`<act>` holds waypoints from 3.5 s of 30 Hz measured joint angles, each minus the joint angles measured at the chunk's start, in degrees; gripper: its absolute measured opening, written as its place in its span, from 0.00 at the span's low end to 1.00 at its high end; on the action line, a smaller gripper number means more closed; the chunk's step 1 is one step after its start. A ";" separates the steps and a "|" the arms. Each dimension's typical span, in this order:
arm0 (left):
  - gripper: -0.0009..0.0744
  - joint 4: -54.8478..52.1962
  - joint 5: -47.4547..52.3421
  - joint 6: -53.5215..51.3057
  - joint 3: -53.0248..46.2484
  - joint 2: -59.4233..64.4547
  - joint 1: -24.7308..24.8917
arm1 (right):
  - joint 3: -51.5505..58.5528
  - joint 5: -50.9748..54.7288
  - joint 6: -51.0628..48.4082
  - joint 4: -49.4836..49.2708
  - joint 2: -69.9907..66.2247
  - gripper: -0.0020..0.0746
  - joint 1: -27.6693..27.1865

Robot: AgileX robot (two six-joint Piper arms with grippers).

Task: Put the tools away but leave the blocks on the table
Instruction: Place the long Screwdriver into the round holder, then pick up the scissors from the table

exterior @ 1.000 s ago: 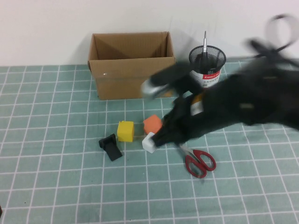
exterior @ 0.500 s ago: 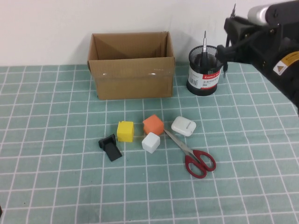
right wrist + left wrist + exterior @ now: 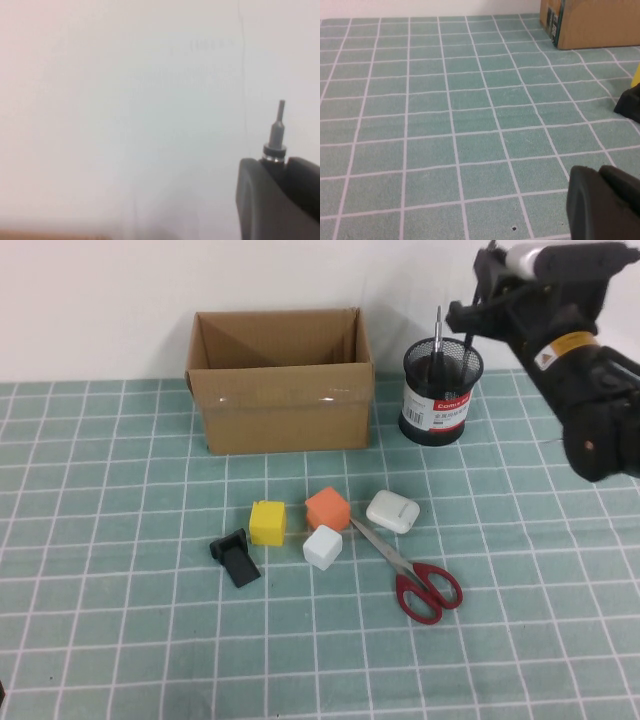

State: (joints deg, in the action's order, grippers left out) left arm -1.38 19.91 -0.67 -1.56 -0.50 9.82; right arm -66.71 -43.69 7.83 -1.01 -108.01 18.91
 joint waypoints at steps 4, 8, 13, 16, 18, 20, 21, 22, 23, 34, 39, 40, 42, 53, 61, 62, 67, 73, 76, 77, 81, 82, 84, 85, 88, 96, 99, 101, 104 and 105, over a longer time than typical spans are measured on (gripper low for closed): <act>0.01 0.00 0.00 0.00 0.00 0.00 0.00 | -3.27 4.13 0.53 0.00 -3.88 0.08 -0.09; 0.01 0.00 0.00 0.00 0.00 0.00 0.00 | -4.88 8.51 -0.83 -0.02 -5.76 0.08 -0.09; 0.01 0.00 0.00 0.00 0.00 0.00 0.00 | -5.20 10.39 -4.77 1.01 -5.89 0.10 -0.09; 0.01 0.00 0.00 0.00 0.00 0.00 0.00 | -5.20 11.41 -5.58 1.01 -5.89 0.17 -0.09; 0.01 0.00 0.00 0.00 0.00 0.00 0.00 | -5.20 12.64 -5.80 1.01 -5.89 0.26 -0.09; 0.01 0.00 0.00 0.00 0.00 0.00 0.00 | -5.20 13.65 -5.95 1.01 -5.89 0.34 -0.09; 0.01 0.00 0.00 0.00 0.00 0.00 0.00 | -5.20 13.81 -5.95 1.01 -5.89 0.37 -0.09; 0.01 0.00 0.00 0.00 0.00 0.00 0.00 | -5.20 14.09 -5.95 1.01 -5.89 0.39 -0.09; 0.01 0.00 0.00 0.00 0.00 0.00 0.00 | -5.20 14.32 -5.95 1.01 -5.89 0.40 -0.09; 0.01 0.00 0.00 0.00 0.00 0.00 0.00 | -5.20 44.40 -6.14 2.37 12.64 0.34 1.36; 0.01 0.00 0.00 0.00 0.00 0.00 0.00 | -5.25 66.61 -6.14 1.01 19.40 0.20 3.63; 0.01 0.00 0.00 0.00 0.00 0.00 0.00 | -5.25 71.08 -6.14 0.31 19.65 0.19 4.14; 0.01 0.00 0.00 0.00 0.00 0.00 0.00 | -5.25 78.97 -6.56 -0.99 19.54 0.17 5.23; 0.01 0.00 0.00 0.00 0.00 0.00 0.00 | -8.28 96.02 -12.36 -2.92 11.02 0.16 13.42; 0.01 0.00 0.00 0.00 0.00 0.00 0.00 | -18.67 103.52 -13.38 -2.52 -1.14 0.32 14.52; 0.01 0.00 0.00 0.00 0.00 0.00 0.00 | -19.82 103.68 -14.36 -2.29 -2.54 0.33 14.52; 0.01 0.00 0.00 0.00 0.00 0.00 0.00 | -24.40 103.92 -17.42 -2.16 -8.13 0.35 14.65; 0.01 0.00 0.00 0.00 0.00 0.00 0.00 | -26.81 103.54 -19.85 -2.93 -11.11 0.42 14.89; 0.01 0.00 0.00 0.00 0.00 0.00 0.00 | -27.00 103.05 -20.09 -2.93 -11.50 0.43 14.89; 0.01 0.00 0.00 0.00 0.00 0.00 0.00 | -27.02 102.91 -20.09 -2.79 -11.77 0.43 14.89; 0.01 0.00 0.00 0.00 0.00 0.00 0.00 | -27.24 102.80 -21.12 -2.70 -12.80 0.44 14.89; 0.01 0.00 0.00 0.00 0.00 0.00 0.00 | -27.22 102.69 -21.24 -2.54 -13.11 0.44 14.89; 0.01 0.00 0.00 0.00 0.00 0.00 0.00 | -27.47 102.69 -21.50 -2.15 -13.71 0.44 14.89; 0.01 0.00 0.00 0.00 0.00 0.00 0.00 | -27.55 102.69 -21.50 -2.15 -13.80 0.44 14.89; 0.01 0.00 0.00 0.00 0.00 0.00 0.00 | -27.85 102.91 -21.50 -2.15 -14.18 0.44 14.89; 0.01 0.00 0.00 0.00 0.00 0.00 0.00 | -28.08 103.27 -21.72 -2.53 -14.41 0.14 13.88; 0.01 0.00 0.00 0.00 0.00 0.00 0.00 | -28.08 103.60 -21.72 -2.77 -14.30 0.11 13.73; 0.01 0.00 0.00 0.00 0.00 0.00 0.00 | -28.08 104.49 -21.29 -2.24 -13.76 0.11 13.73; 0.01 0.00 0.00 0.00 0.00 0.00 0.00 | -27.39 106.85 -20.70 -0.44 -10.94 0.10 14.37; 0.01 0.00 0.00 0.00 0.00 0.00 0.00 | -27.39 106.96 -20.70 0.08 -9.27 0.10 14.61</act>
State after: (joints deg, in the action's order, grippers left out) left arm -1.38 19.91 -0.67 -1.56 -0.50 9.82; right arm -94.11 63.27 -12.88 -0.93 -117.27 33.52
